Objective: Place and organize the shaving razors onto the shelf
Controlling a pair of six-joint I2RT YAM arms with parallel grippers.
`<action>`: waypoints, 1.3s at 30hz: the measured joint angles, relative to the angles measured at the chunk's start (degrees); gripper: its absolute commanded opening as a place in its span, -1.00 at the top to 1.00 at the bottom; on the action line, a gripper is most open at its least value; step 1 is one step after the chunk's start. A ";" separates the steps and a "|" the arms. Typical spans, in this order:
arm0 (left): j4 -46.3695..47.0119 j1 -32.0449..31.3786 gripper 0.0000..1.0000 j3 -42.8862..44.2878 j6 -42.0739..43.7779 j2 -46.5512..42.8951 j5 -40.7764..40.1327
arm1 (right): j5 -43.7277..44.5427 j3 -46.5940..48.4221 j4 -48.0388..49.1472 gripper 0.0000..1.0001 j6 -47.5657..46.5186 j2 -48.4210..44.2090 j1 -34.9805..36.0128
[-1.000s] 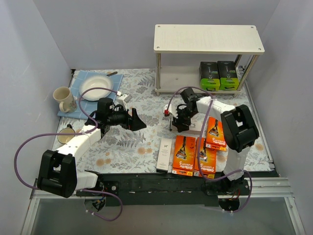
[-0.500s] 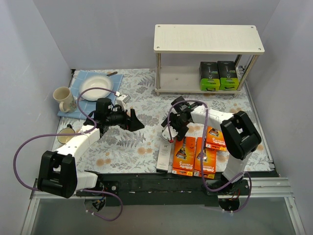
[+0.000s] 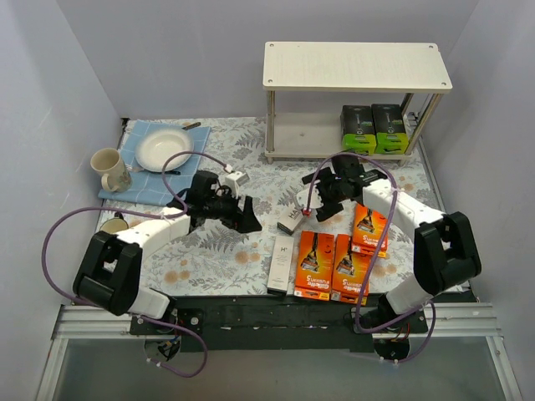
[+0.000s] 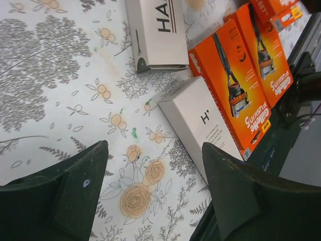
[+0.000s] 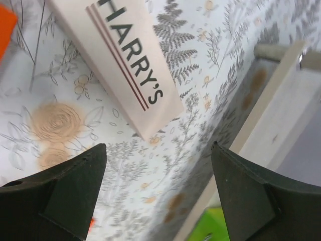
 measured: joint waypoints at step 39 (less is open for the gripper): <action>3.91 -15.17 0.02 17.88 -0.04 24.74 -11.50 | -2.71 11.41 1.95 0.39 74.75 18.93 -1.70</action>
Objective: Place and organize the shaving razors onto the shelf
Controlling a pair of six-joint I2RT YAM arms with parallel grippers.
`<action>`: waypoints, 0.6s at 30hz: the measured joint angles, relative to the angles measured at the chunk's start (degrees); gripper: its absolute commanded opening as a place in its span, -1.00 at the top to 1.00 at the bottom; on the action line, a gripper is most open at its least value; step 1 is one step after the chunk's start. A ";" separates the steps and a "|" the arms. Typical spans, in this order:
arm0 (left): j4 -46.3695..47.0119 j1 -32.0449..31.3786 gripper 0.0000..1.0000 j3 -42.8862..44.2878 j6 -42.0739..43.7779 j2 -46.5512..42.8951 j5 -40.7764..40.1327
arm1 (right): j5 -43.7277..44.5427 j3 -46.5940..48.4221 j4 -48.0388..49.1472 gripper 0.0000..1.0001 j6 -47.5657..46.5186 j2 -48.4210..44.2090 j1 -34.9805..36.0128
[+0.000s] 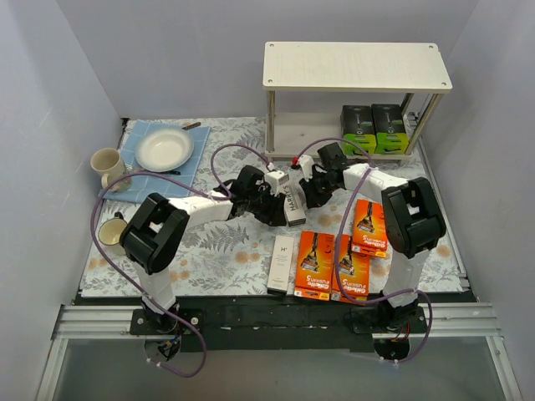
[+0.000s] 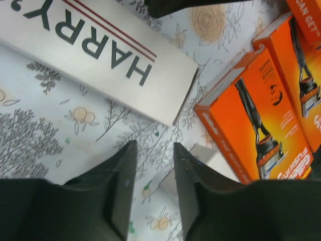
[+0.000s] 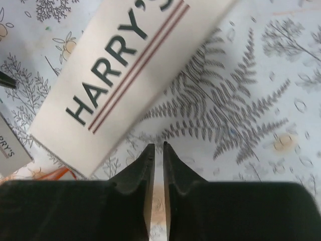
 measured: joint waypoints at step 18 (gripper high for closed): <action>-3.21 0.04 -0.59 -1.84 -9.53 -8.17 -10.21 | 4.11 -8.57 3.48 0.60 7.82 -8.48 2.16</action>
